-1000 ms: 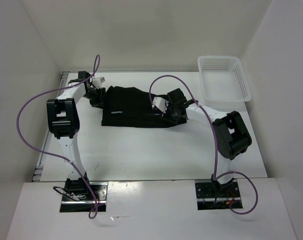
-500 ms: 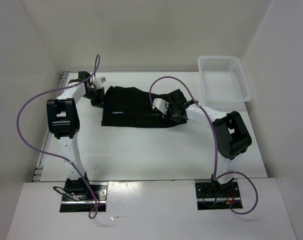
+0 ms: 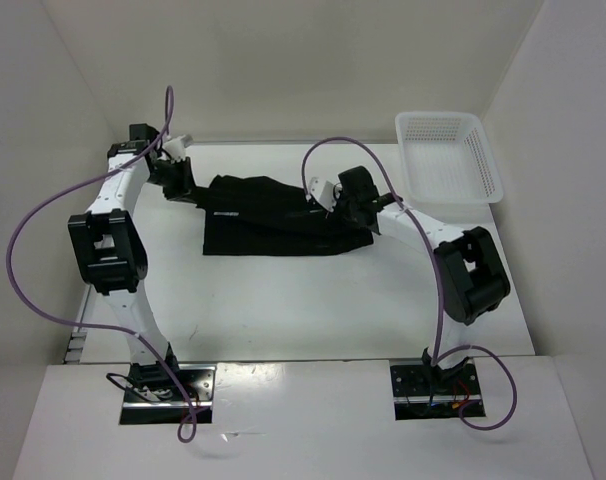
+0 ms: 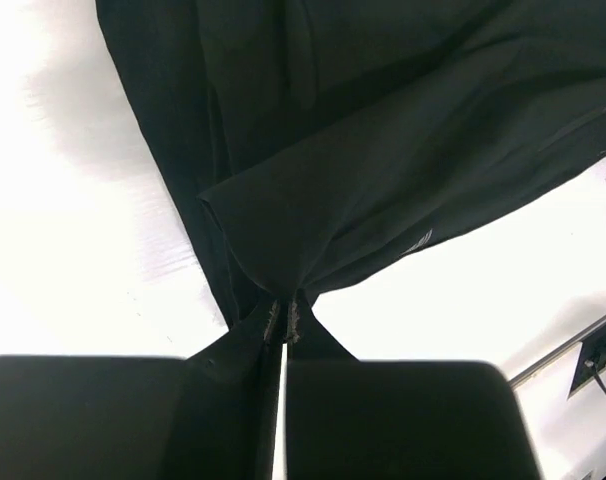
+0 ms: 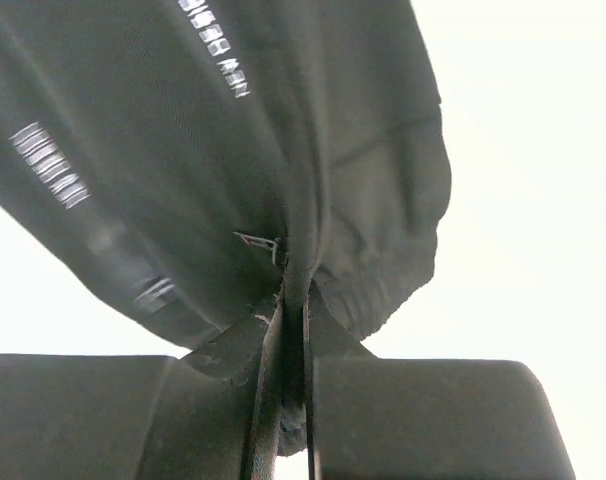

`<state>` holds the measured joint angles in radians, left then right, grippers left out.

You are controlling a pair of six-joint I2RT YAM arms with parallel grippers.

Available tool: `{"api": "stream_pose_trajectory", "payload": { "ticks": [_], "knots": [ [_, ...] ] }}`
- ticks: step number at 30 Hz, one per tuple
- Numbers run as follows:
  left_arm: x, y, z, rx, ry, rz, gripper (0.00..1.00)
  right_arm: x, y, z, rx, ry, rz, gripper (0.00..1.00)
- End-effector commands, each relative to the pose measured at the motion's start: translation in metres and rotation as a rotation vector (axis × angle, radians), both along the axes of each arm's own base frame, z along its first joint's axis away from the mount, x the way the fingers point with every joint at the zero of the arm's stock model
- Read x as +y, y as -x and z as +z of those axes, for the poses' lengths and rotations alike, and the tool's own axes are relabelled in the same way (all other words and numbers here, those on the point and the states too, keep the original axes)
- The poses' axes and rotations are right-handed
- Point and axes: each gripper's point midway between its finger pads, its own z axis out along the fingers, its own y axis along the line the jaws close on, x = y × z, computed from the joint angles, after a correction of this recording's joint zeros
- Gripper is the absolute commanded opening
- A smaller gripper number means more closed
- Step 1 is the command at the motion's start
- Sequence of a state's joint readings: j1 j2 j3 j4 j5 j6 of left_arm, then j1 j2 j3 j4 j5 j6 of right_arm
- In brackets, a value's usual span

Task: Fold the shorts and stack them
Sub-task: Fold the shorts

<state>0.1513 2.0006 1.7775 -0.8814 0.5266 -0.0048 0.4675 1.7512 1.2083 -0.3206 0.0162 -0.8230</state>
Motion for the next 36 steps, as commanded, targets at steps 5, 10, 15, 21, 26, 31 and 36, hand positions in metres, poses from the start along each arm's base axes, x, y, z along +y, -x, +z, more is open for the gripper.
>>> {"api": "stream_pose_trajectory", "payload": {
  "ticks": [5,10,15,21,26,31,36],
  "knots": [
    [0.002,-0.028,0.027,-0.137,0.067,-0.022,0.00,-0.020,-0.085,0.084,-0.467,-0.056,-0.269,0.00],
    [0.003,-0.036,0.035,-0.164,0.062,-0.023,0.00,-0.028,-0.099,0.118,-0.596,-0.103,-0.374,0.00],
    [-0.001,0.002,0.011,-0.058,0.065,-0.011,0.00,-0.032,-0.060,0.068,-0.425,0.009,-0.228,0.00],
    [0.007,0.071,-0.060,0.216,-0.074,0.030,0.00,-0.038,0.021,-0.011,-0.112,0.111,-0.027,0.00],
    [0.004,0.085,-0.081,0.289,-0.076,0.020,0.04,-0.035,0.041,-0.027,-0.053,0.125,0.023,0.23],
    [-0.001,0.094,-0.091,0.328,-0.072,0.009,0.16,-0.026,0.054,-0.014,0.001,0.080,0.067,0.48],
    [-0.002,0.109,-0.090,0.358,-0.092,0.004,0.30,0.013,0.067,0.038,0.026,-0.131,0.172,0.59]
  ]
}}
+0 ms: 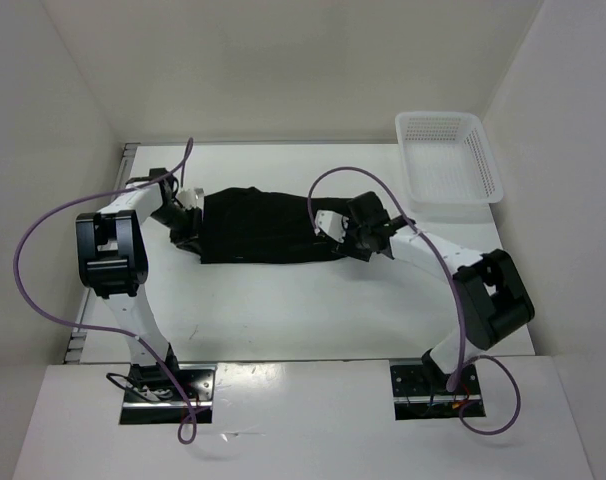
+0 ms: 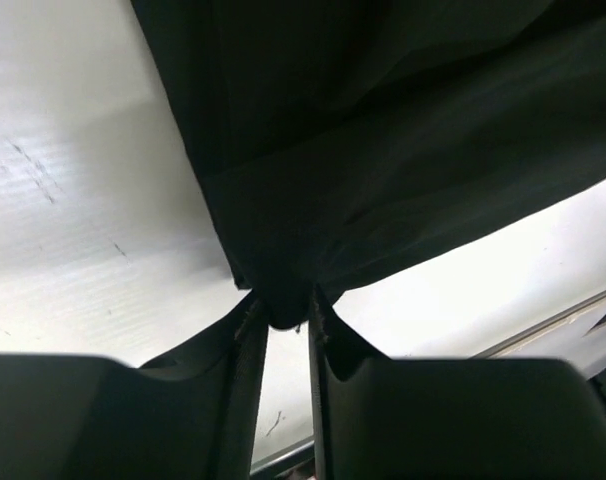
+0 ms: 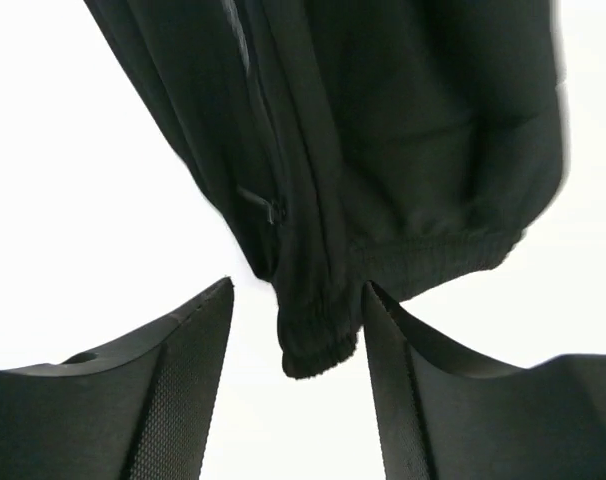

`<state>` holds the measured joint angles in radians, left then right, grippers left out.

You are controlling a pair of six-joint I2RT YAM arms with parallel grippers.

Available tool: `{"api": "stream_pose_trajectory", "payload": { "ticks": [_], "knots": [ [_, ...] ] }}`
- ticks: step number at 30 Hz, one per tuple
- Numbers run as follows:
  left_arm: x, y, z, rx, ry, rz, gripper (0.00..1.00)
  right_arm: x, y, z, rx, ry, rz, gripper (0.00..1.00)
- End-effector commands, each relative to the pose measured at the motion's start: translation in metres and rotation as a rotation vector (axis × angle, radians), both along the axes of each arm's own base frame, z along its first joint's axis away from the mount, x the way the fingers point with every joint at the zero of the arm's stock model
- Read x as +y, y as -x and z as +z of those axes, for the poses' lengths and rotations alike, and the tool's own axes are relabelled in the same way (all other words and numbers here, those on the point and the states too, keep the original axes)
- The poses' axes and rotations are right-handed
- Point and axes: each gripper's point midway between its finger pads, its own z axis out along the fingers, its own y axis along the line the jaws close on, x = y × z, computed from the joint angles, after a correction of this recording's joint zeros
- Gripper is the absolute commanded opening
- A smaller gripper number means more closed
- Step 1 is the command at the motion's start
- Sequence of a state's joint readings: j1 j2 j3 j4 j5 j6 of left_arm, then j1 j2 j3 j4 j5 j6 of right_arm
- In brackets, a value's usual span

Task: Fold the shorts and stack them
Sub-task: Fold the shorts

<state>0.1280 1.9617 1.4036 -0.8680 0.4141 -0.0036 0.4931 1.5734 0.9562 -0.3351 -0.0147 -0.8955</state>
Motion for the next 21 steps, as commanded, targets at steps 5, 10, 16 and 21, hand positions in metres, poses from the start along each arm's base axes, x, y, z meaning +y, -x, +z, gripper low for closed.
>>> {"api": "stream_pose_trajectory", "payload": {
  "ticks": [5,10,16,21],
  "knots": [
    [0.006,0.021,0.013,0.044,-0.050,-0.002,0.35,0.091,-0.010,0.121,-0.055,-0.432,0.080,0.57],
    [-0.006,-0.003,0.068,-0.081,0.057,0.002,0.40,0.125,-0.041,0.108,-0.088,-0.454,-0.008,0.27],
    [0.000,-0.090,0.099,-0.397,0.025,-0.024,0.48,0.132,-0.089,0.057,-0.110,-0.389,-0.130,0.13],
    [0.000,-0.147,0.062,-0.442,-0.072,-0.043,0.48,0.137,-0.103,0.038,-0.113,-0.377,-0.156,0.12]
  ]
}}
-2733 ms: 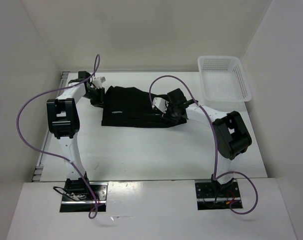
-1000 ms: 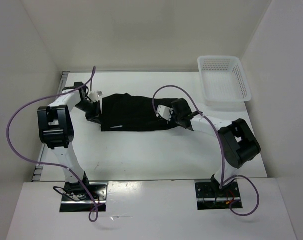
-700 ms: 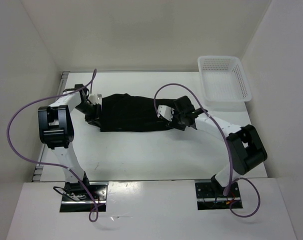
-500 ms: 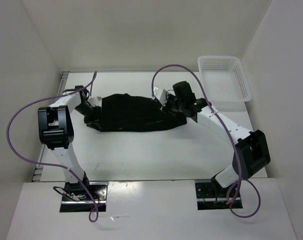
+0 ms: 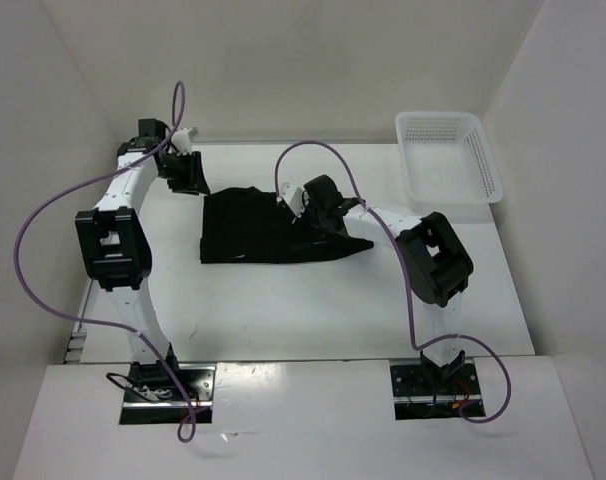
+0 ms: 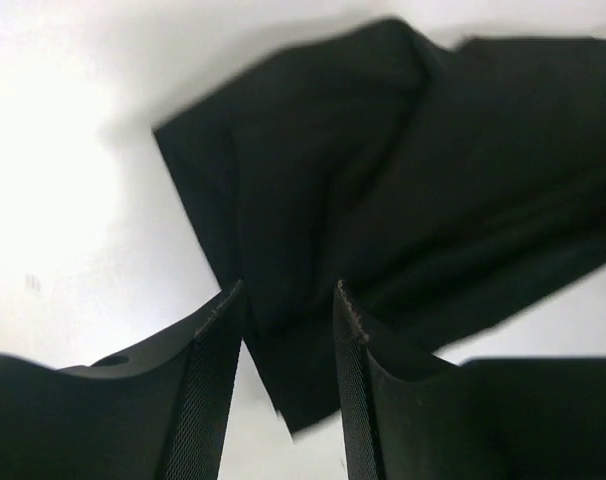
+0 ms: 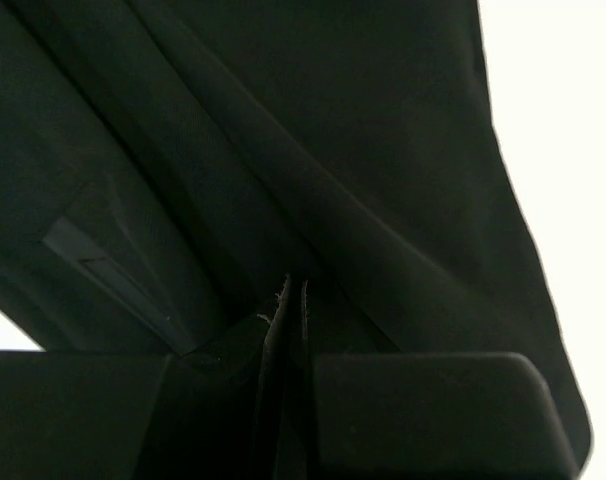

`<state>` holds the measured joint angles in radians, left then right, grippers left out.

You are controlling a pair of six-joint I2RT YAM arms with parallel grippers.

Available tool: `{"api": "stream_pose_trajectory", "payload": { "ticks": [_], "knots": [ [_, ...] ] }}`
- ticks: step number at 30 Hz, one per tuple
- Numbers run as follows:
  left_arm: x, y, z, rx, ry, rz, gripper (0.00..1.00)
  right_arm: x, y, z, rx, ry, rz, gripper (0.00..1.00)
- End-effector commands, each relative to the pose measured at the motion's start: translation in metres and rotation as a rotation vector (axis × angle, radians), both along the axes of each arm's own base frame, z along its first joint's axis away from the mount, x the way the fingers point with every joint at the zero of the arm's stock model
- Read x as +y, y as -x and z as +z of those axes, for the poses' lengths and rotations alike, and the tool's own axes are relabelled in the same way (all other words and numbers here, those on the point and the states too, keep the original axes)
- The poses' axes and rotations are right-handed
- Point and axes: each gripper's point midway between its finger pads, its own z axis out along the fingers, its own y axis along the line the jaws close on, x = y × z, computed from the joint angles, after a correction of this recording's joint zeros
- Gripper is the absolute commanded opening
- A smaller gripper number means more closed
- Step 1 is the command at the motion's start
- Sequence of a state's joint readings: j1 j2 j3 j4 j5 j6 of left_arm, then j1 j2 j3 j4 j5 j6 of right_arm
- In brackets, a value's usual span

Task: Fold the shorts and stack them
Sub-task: Fold the shorts

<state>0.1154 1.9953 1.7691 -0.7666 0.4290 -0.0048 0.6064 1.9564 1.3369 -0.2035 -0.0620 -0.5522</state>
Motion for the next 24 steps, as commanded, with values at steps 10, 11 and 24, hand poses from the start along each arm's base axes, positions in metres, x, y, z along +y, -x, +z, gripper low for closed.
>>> {"api": "stream_pose_trajectory", "payload": {
  "ticks": [10,11,24],
  "knots": [
    [-0.020,-0.069,-0.068,-0.038,-0.056,-0.044,0.50,0.006,-0.018,0.007,-0.055,-0.033,-0.033,0.12],
    [-0.020,-0.068,-0.073,-0.027,-0.056,-0.045,0.50,0.006,-0.018,0.007,-0.055,-0.033,-0.033,0.12],
    [-0.012,-0.081,-0.062,-0.085,-0.097,-0.019,0.56,-0.005,0.005,-0.015,0.006,0.041,0.054,0.12]
  ]
}}
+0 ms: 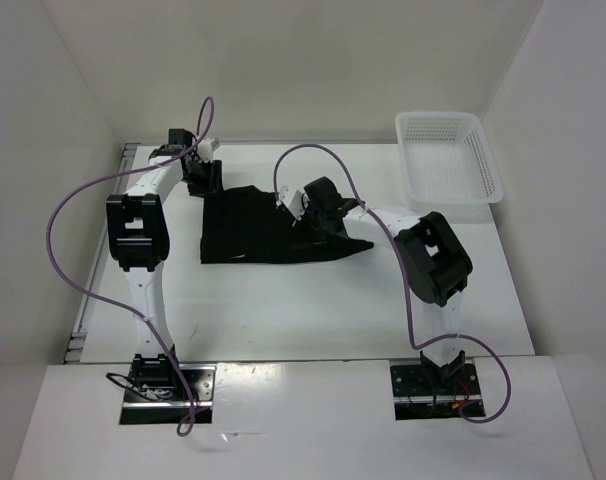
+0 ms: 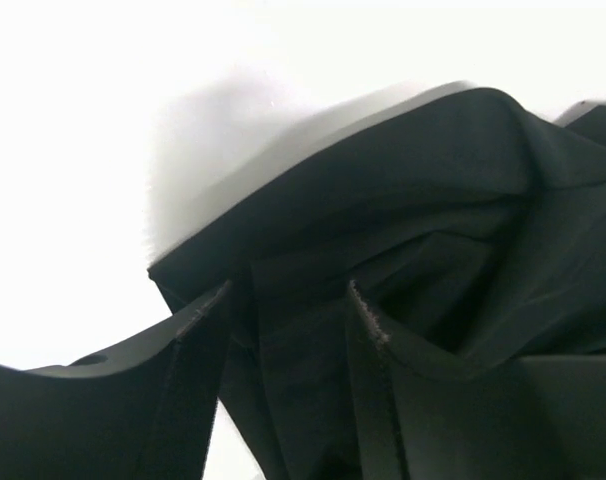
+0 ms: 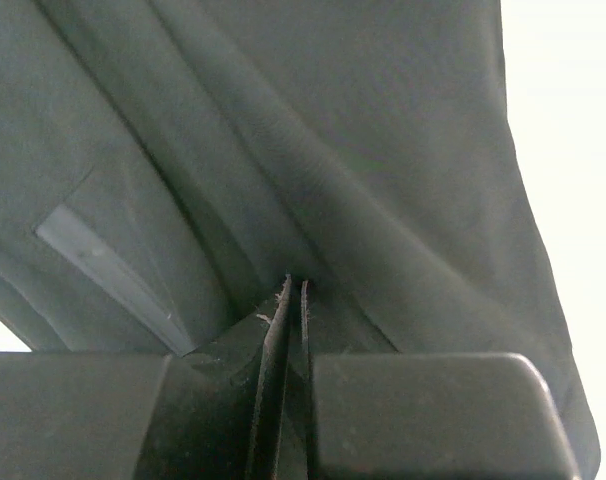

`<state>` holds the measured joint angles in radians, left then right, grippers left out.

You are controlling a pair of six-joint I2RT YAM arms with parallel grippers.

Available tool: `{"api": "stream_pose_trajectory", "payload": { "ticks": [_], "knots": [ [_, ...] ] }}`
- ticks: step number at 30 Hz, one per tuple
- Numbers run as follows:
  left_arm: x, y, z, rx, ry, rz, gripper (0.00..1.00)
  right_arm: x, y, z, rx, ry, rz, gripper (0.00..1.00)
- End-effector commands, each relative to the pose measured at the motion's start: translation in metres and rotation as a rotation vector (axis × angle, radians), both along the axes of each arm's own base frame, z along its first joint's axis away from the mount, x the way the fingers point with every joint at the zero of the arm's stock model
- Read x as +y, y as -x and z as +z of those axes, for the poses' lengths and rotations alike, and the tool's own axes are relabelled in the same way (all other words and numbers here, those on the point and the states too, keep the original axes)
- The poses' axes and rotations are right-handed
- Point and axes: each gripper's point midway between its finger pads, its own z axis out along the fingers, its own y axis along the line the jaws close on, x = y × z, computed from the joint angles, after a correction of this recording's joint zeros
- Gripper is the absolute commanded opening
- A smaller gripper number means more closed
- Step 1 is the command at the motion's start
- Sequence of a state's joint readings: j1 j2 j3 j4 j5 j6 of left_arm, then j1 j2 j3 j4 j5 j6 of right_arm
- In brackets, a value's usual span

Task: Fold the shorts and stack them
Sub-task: Fold the shorts

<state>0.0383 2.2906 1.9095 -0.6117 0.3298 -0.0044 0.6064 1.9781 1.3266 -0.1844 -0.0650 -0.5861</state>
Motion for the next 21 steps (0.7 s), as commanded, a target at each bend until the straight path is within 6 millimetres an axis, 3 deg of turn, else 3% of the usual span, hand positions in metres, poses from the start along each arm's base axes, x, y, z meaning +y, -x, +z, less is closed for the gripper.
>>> {"api": "stream_pose_trajectory", "payload": {
  "ticks": [1,8,11,15,21],
  "knots": [
    [0.005,-0.019,0.025,-0.092,-0.010,0.005,0.59,-0.004,0.005,-0.004,0.009,0.018,0.027,0.12],
    [-0.005,-0.012,0.008,-0.042,0.044,-0.025,0.59,0.000,0.009,-0.001,0.002,0.025,0.064,0.12],
    [-0.012,-0.007,-0.003,-0.010,0.055,-0.039,0.54,0.000,0.009,-0.001,0.002,0.025,0.064,0.12],
    [-0.017,-0.004,-0.004,0.007,0.083,-0.054,0.37,0.004,0.010,0.001,-0.003,0.030,0.081,0.12],
    [-0.015,-0.006,-0.006,0.008,0.074,-0.048,0.01,0.008,0.015,0.000,0.004,0.034,0.103,0.12]
  ]
}}
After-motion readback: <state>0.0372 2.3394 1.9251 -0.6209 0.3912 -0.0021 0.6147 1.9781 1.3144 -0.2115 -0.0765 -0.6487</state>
